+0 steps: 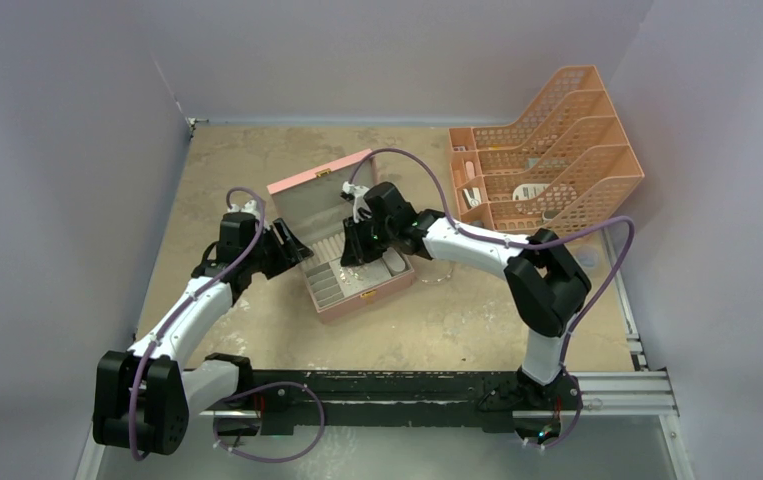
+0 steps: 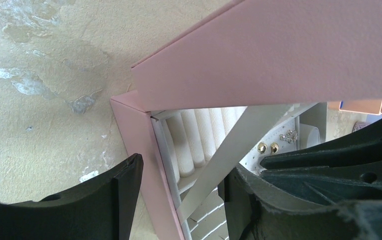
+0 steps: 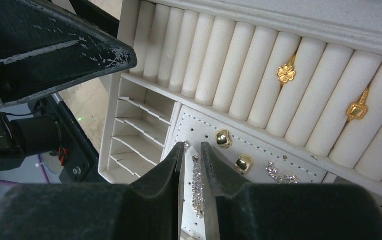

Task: Organize the mixed jewelry
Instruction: Adjust the jewelry in the jewelry box, then pick up the jewelry from the center of the board.

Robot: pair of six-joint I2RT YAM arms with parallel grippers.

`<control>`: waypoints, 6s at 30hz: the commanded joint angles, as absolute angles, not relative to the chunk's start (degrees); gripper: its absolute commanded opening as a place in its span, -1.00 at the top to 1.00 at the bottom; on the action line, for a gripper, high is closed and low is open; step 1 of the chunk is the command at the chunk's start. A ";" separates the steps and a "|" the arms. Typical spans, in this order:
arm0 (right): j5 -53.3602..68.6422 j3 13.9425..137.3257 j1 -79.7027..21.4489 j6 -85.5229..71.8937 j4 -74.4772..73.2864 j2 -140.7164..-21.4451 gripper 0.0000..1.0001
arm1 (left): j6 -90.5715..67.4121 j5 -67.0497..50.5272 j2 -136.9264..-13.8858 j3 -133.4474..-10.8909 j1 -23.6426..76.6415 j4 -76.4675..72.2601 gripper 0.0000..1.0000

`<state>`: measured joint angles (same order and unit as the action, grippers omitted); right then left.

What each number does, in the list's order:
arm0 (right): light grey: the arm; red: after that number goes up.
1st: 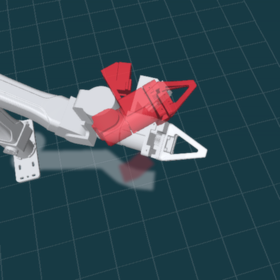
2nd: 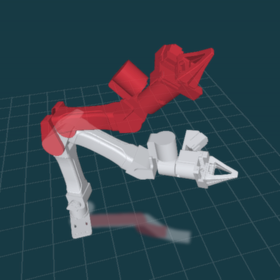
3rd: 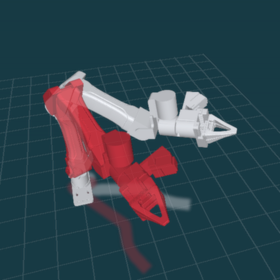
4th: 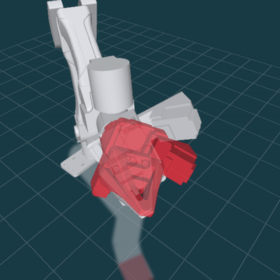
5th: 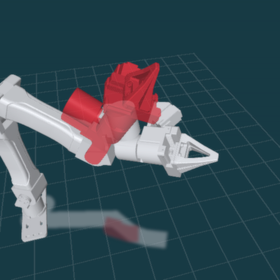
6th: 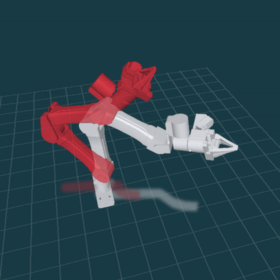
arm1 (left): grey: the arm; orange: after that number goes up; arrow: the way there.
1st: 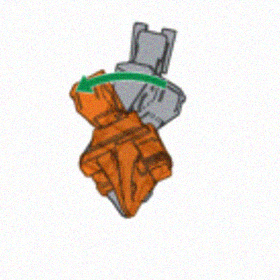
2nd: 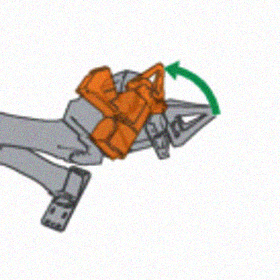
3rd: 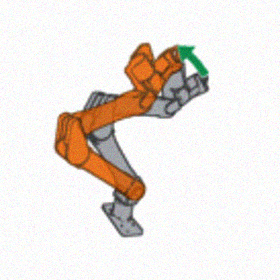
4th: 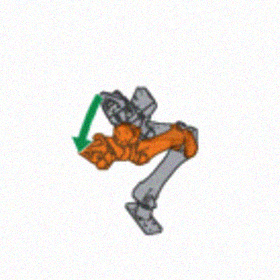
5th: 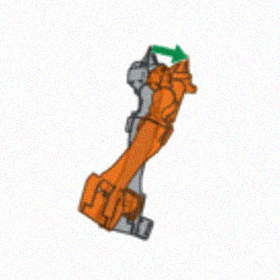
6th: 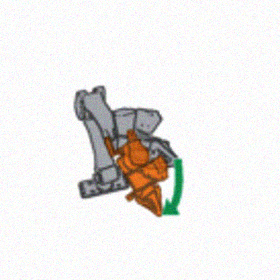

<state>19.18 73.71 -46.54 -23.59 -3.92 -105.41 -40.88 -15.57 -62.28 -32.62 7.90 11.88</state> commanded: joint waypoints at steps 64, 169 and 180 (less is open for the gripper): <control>7.10 74.57 -50.57 -24.68 -4.08 -97.47 0.34 | -39.88 -14.19 -60.26 -34.72 8.00 11.96 -0.12; -12.56 50.82 -40.59 -53.44 27.87 -77.71 1.00 | -48.38 -34.35 -54.25 -49.32 8.13 1.96 -0.13; -9.29 51.25 -43.03 -58.32 35.58 -82.69 1.00 | -52.25 -39.58 -57.85 -40.26 8.44 -11.95 -0.20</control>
